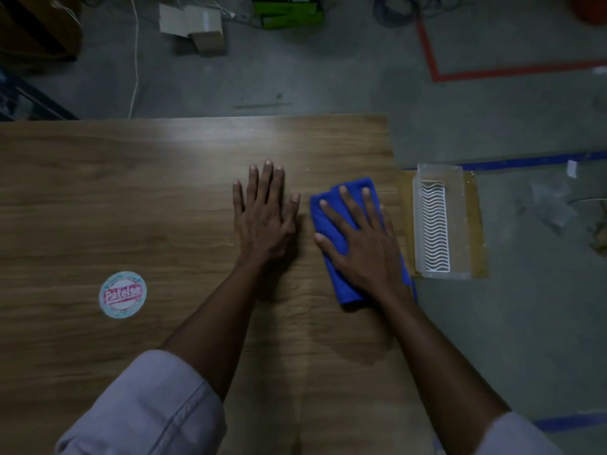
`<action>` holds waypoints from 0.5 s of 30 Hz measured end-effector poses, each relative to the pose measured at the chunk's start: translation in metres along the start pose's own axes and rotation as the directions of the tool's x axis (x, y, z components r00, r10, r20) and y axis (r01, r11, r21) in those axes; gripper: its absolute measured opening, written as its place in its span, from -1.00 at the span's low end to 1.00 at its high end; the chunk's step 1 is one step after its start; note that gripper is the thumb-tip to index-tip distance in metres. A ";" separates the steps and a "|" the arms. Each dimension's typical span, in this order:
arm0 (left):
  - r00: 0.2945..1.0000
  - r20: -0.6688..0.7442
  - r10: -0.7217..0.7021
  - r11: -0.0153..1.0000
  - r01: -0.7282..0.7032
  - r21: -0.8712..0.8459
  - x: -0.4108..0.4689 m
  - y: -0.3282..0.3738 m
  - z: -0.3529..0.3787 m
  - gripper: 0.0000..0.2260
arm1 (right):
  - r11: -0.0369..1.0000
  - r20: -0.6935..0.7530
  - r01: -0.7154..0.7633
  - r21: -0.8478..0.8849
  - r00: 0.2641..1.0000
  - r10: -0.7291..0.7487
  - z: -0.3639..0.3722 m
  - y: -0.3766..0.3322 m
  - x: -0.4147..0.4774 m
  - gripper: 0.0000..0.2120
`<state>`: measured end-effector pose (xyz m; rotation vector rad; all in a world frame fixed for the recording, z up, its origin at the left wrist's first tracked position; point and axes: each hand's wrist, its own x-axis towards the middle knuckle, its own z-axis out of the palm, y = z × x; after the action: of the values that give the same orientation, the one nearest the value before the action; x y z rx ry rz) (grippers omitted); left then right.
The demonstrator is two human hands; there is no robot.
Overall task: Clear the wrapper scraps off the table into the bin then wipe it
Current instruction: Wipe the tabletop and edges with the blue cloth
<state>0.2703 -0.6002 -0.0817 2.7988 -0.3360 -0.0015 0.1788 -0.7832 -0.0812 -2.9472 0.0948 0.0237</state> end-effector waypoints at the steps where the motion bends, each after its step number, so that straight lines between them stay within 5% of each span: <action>1: 1.000 0.012 0.000 1.000 0.000 -0.001 0.000 0.001 -0.001 -0.41 | 0.999 -0.007 -0.040 -0.004 0.999 0.040 -0.002 0.009 0.000 -0.37; 10: 0.997 0.072 -0.002 1.000 0.000 0.031 0.000 0.002 -0.001 -0.36 | 0.972 0.010 -0.225 0.064 0.974 0.225 -0.016 0.031 0.119 -0.34; 15: 1.000 0.026 0.015 0.999 -0.016 0.046 -0.002 -0.001 -0.001 -0.37 | 0.990 -0.006 0.133 -0.049 0.991 -0.133 -0.001 -0.006 0.059 -0.40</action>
<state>0.2690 -0.5990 -0.0814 2.8434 -0.3689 -0.0260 0.2383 -0.7815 -0.0809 -2.9953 -0.1027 -0.0065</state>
